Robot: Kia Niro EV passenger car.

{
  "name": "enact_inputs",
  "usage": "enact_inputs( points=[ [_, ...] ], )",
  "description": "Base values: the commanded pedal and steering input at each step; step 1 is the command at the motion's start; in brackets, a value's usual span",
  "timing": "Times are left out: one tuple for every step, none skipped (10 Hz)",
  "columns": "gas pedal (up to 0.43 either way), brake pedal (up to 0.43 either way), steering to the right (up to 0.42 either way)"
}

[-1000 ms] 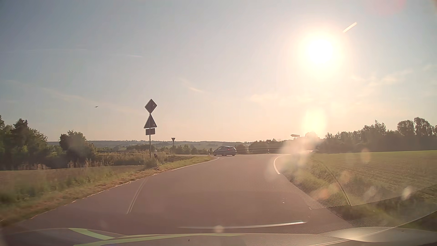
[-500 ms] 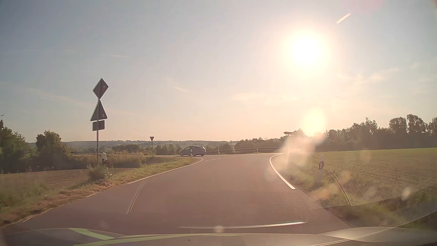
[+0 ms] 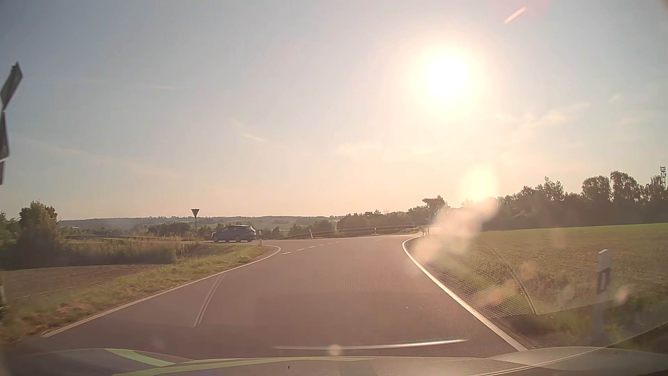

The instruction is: Follow the waypoints while adhering to traffic rules and regulations

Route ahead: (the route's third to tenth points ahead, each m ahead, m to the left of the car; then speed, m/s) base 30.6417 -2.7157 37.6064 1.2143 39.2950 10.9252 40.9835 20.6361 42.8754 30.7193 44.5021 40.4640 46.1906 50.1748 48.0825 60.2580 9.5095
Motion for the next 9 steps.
enact_inputs(
  points=[
    [0.000, 0.000, 0.049],
    [0.000, 0.000, 0.049],
    [0.000, 0.000, 0.049],
    [0.000, 0.000, 0.048],
    [0.000, 0.000, 0.048],
    [0.000, 0.000, 0.047],
    [0.000, 0.000, 0.047],
    [0.000, 0.006, 0.046],
    [0.000, 0.006, 0.045]
  ],
)
